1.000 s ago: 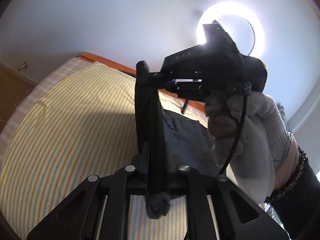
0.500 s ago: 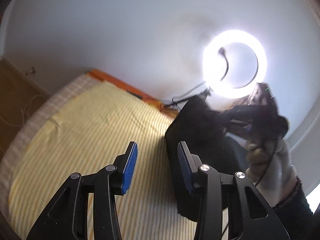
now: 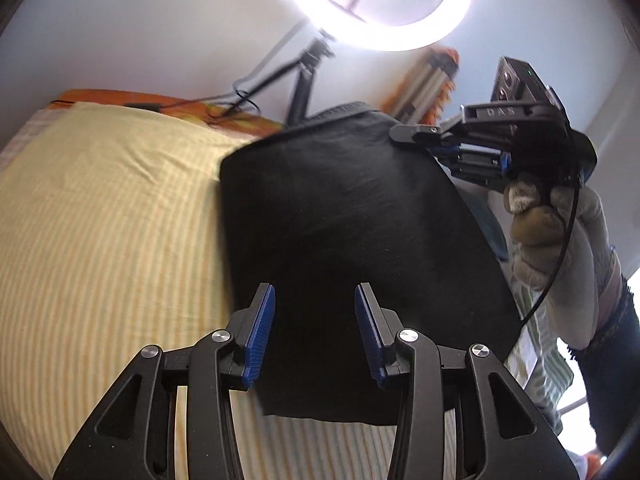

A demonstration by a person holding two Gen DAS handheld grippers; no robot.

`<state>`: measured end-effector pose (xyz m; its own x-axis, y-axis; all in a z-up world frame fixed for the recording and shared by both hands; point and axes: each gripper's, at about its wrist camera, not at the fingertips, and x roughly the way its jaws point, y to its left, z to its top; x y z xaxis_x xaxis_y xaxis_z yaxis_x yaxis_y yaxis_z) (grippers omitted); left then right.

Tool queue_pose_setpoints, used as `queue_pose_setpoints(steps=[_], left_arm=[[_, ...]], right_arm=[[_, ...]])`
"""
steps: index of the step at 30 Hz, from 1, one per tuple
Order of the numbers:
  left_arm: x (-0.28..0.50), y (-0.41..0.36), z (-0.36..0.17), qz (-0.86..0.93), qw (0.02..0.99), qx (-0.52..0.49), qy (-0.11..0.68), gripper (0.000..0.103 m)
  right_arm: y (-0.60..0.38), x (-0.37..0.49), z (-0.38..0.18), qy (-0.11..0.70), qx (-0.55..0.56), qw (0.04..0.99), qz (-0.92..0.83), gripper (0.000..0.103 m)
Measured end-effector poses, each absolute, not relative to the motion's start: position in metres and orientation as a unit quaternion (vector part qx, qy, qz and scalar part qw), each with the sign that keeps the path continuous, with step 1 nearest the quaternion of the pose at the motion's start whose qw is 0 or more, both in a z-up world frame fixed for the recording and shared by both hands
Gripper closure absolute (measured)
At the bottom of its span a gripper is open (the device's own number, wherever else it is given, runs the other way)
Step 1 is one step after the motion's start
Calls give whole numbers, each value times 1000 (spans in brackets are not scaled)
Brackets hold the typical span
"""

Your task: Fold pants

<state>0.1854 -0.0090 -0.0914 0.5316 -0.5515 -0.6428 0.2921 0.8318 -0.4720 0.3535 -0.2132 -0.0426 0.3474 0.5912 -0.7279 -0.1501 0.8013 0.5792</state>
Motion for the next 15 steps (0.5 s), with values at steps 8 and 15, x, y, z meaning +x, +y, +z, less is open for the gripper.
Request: queue_pose_setpoints(steps=[8, 15], left_arm=[[192, -62, -119, -257, 852, -66, 450, 63], [189, -71, -127, -259, 850, -41, 458, 64]], right_arm=[[-254, 365, -100, 542, 211, 789, 199, 98], [-263, 368, -131, 550, 213, 784, 193, 98]])
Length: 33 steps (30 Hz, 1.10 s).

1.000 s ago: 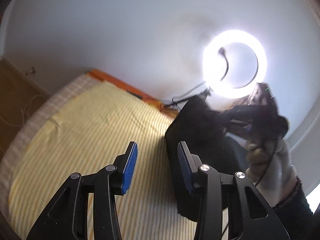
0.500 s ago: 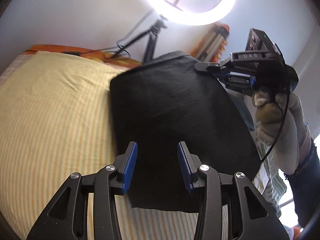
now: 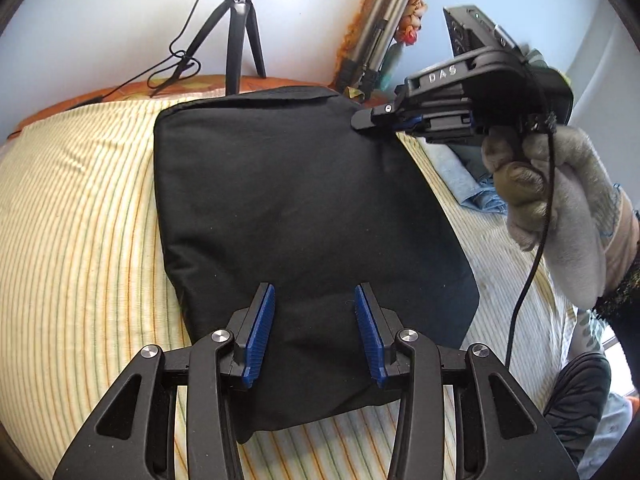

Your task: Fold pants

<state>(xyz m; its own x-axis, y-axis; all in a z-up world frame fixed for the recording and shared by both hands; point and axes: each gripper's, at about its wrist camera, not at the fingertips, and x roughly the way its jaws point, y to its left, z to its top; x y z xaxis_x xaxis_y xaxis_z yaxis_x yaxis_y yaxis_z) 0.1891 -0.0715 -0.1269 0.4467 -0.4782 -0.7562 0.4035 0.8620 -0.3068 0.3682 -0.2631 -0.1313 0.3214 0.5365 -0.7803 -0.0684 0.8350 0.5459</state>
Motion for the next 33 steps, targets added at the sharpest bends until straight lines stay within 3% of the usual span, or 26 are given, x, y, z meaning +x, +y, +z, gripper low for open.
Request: queue_pose_setpoints(steps=[8, 13, 14, 17, 19, 23, 33], left_arm=[[191, -77, -126, -258, 850, -36, 459, 64], [196, -64, -116, -249, 855, -64, 451, 63], [198, -59, -112, -245, 857, -73, 447, 63], [205, -43, -106, -229, 863, -96, 440, 63], [210, -35, -106, -220, 864, -108, 441, 61], [223, -20, -111, -201, 856, -155, 450, 43], [251, -1, -139, -191, 815, -256, 484, 42]], right_arm=[[-262, 368, -147, 554, 193, 789, 184, 98], [-257, 360, -130, 548, 149, 805, 173, 87], [-257, 357, -127, 548, 143, 805, 175, 82], [-252, 340, -118, 539, 129, 809, 195, 46], [-250, 323, -114, 527, 131, 811, 216, 36], [-242, 302, -116, 526, 113, 810, 232, 33], [-252, 307, -140, 524, 175, 791, 265, 29]])
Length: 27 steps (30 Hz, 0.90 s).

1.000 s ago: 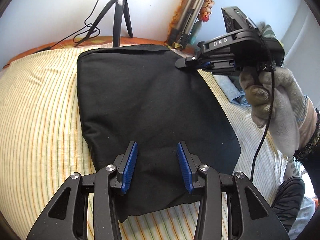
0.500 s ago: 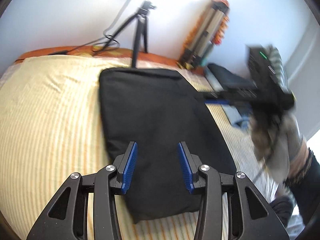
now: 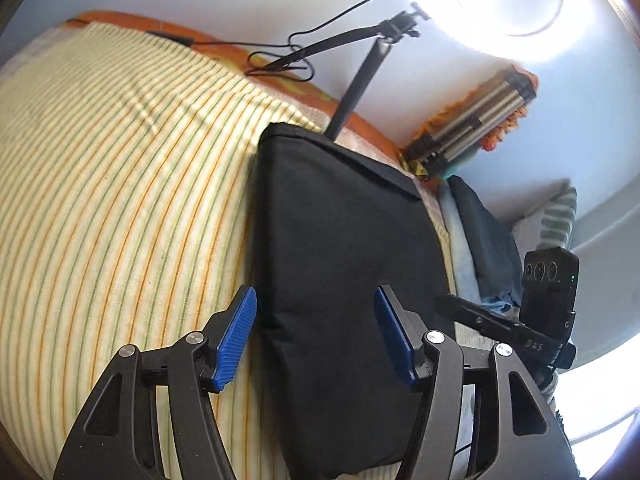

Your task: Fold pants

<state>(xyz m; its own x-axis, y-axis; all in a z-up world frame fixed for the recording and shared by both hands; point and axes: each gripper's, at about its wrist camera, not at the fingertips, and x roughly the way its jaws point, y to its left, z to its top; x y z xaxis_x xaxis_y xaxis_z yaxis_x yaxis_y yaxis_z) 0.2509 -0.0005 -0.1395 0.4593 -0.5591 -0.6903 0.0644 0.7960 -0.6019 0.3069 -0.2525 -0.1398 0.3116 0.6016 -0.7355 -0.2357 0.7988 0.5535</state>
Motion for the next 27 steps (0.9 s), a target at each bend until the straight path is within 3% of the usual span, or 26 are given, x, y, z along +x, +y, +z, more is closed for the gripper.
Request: queue_pose_setpoints(steps=[13, 14, 15, 17, 20, 25, 27], left_arm=[[259, -14, -158, -202, 800, -267, 498, 42], [259, -14, -158, -203, 800, -269, 496, 42], [259, -14, -158, -203, 802, -270, 494, 42], [260, -19, -157, -205, 807, -258, 490, 43], [261, -28, -154, -201, 820, -221, 488, 53], [263, -27, -156, -198, 820, -227, 487, 54], [263, -27, -155, -189, 824, -222, 486, 62]], right_arm=[[-253, 320, -170, 516, 243, 751, 331, 29], [-251, 321, -171, 516, 248, 746, 340, 34], [-247, 322, -173, 521, 248, 737, 351, 47], [-236, 319, -176, 528, 230, 737, 353, 56], [-227, 316, -171, 518, 208, 749, 356, 62], [-226, 321, -176, 526, 224, 743, 348, 62], [-223, 320, -174, 524, 215, 752, 338, 62]])
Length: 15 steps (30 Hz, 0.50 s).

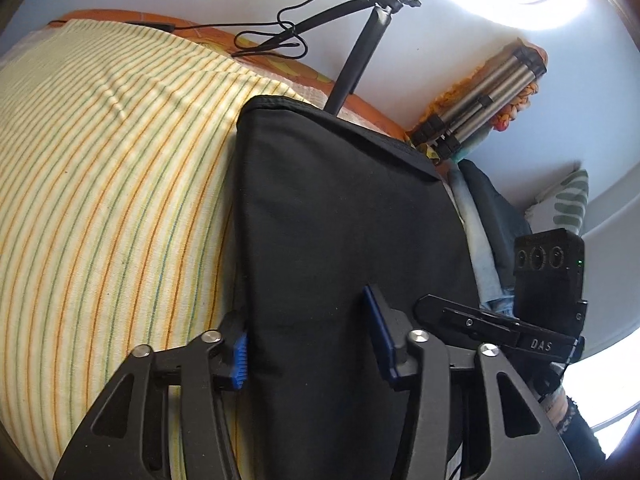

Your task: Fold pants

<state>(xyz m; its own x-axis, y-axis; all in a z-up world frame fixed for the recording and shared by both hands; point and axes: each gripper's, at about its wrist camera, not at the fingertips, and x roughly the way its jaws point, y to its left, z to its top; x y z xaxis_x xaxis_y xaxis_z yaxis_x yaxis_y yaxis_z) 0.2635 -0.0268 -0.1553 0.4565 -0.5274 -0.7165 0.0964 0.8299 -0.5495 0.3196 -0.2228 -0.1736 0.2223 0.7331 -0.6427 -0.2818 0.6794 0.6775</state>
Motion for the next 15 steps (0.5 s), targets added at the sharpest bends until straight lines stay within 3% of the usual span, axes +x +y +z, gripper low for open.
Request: queue_pose_setpoints(steps=[6, 15], left_arm=[[258, -32, -145, -174, 843, -193, 471, 82], [241, -43, -120, -178, 872, -137, 434, 90]], right_arm=[[-210, 308, -153, 522, 164, 784, 292, 80], [-197, 287, -131, 505, 111, 814, 263, 88]])
